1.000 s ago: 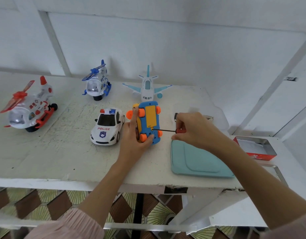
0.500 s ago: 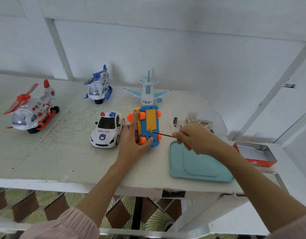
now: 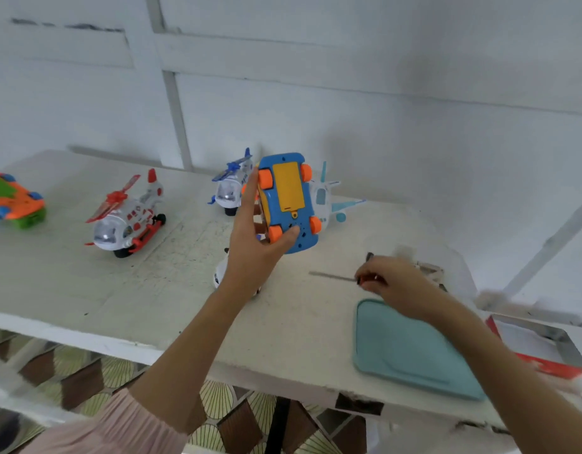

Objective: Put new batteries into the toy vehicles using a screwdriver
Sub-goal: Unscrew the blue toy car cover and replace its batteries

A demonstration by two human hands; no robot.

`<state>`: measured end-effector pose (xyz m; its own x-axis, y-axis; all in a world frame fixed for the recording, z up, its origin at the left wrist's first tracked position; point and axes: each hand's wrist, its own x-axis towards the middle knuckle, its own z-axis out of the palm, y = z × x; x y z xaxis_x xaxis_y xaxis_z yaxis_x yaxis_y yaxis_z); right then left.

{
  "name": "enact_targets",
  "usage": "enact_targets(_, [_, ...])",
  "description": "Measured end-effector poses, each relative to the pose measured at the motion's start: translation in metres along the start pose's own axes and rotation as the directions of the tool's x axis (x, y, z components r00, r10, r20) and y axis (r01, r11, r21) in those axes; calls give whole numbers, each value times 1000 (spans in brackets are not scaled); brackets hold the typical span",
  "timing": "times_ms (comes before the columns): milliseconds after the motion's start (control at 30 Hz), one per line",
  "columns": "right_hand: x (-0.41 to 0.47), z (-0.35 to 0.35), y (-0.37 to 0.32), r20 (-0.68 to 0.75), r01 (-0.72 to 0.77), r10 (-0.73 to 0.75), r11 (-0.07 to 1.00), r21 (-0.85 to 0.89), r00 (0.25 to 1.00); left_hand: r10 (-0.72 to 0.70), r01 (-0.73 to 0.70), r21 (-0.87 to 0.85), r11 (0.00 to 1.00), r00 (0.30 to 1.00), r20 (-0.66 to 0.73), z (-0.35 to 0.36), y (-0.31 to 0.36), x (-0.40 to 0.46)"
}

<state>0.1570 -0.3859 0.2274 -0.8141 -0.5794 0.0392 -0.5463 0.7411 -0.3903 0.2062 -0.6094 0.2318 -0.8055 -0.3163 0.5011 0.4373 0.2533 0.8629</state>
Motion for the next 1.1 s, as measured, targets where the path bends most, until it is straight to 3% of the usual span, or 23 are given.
enact_targets(200, [19,45,-23,127,106,-102,994,-30,987,-2,4,44,999,999,-37,-20,6,0])
enact_targets(333, [26,63,-25,140,160,-142,978,-133,980,-20,23,80,997,999,-31,-28,7,-2])
enact_targets(533, [28,64,-20,148,195,-174,970,-147,974,-48,51,86,995,998,-39,-40,4,-1])
enact_targets(600, [29,54,-23,90,194,-188,979,-68,978,-42,45,89,995,998,-36,-46,5,1])
enact_targets(667, [34,36,-36,-82,217,-214,975,41,973,-43,47,107,993,998,-37,-55,6,5])
enact_targets(767, [51,-3,-72,-330,275,-212,948,158,920,-54,58,117,991,998,-34,-69,7,14])
enact_targets(833, [67,-26,-102,-416,328,-214,918,223,884,-43,48,130,990,998,-45,-80,6,21])
enact_targets(933, [98,-43,-145,-443,371,-227,887,274,867,-14,22,151,988,999,-52,-101,3,34])
enact_targets(1100, [163,-37,-216,-330,338,-243,901,270,912,19,-10,201,979,999,-44,-150,-8,59])
